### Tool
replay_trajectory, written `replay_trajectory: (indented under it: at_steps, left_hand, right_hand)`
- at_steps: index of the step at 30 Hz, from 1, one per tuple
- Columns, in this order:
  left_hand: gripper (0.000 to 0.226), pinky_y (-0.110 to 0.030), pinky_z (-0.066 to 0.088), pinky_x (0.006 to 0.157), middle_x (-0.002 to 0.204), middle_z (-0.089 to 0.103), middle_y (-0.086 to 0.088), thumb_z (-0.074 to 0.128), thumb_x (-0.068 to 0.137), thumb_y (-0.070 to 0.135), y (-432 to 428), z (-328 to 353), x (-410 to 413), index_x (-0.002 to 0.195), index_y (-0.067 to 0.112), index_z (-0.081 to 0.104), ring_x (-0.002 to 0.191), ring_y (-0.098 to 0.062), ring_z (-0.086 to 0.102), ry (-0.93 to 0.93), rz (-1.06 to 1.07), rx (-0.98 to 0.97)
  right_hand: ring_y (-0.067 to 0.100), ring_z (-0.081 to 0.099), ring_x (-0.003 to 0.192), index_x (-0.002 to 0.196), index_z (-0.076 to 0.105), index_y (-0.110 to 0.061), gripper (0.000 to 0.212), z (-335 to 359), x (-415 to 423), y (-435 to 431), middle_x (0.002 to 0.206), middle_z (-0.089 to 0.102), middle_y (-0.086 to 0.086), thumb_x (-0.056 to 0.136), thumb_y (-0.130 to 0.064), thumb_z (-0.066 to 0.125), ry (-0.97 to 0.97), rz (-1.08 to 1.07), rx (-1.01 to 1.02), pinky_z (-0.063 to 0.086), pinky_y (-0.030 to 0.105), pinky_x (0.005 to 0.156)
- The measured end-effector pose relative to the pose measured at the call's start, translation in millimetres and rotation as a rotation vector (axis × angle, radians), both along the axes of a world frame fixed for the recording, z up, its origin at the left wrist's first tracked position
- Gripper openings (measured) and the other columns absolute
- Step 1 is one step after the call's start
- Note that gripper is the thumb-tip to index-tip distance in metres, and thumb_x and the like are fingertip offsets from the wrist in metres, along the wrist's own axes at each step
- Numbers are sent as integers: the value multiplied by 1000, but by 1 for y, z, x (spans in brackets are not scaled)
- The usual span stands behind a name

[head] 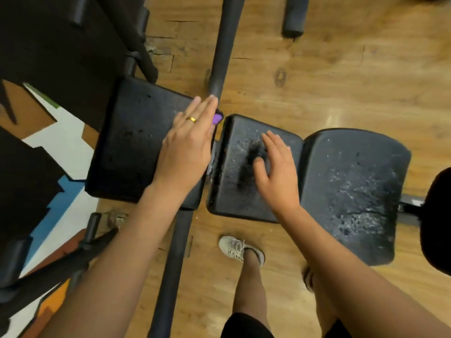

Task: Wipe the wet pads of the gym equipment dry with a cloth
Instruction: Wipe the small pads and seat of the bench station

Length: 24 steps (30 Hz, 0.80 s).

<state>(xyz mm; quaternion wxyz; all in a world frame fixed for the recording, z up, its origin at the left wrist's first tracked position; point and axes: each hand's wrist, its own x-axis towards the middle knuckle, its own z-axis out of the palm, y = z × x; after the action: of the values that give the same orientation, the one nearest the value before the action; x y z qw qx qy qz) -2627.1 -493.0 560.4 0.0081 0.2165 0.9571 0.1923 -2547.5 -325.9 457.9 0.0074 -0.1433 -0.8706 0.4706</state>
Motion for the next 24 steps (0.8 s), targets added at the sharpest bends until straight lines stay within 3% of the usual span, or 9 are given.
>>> replay_trajectory:
  at_steps: [5,9,13,20,24]
  left_hand:
    - [54,-51,21,123,163,33,-7,45,105,10,48,-47,16,157,8,31,153,-23,24,-96,-107,-188]
    - [65,-56,10,124,170,6,-6,44,106,31,60,-77,33,162,17,13,157,-21,2,-212,-175,-485]
    - [65,-50,-2,123,170,1,-3,35,106,41,48,-60,31,162,17,12,156,-17,-4,-283,-141,-329]
    - [61,-61,-1,121,170,7,-2,37,106,34,-31,-19,5,161,17,19,156,-20,-1,-114,78,-536]
    - [61,-62,3,122,170,6,-4,33,106,46,-65,-18,-4,161,24,17,156,-24,2,-9,13,-652]
  right_hand:
    - [24,31,149,148,47,-5,53,-14,17,34,156,44,9,97,-18,48,-23,-107,2,22,51,123]
    - [23,22,153,152,41,-8,53,-17,20,31,161,37,7,100,-18,48,-79,-75,-34,14,47,125]
    - [25,20,154,153,40,-9,51,-23,22,20,161,36,7,102,-17,44,-84,-39,-49,13,48,124]
    - [21,20,154,154,40,-13,52,-14,16,-13,162,34,6,104,-28,45,-70,-69,-144,12,45,126]
    - [23,14,155,156,36,-12,68,-4,4,-42,165,27,7,100,-49,50,-63,-76,-142,12,45,126]
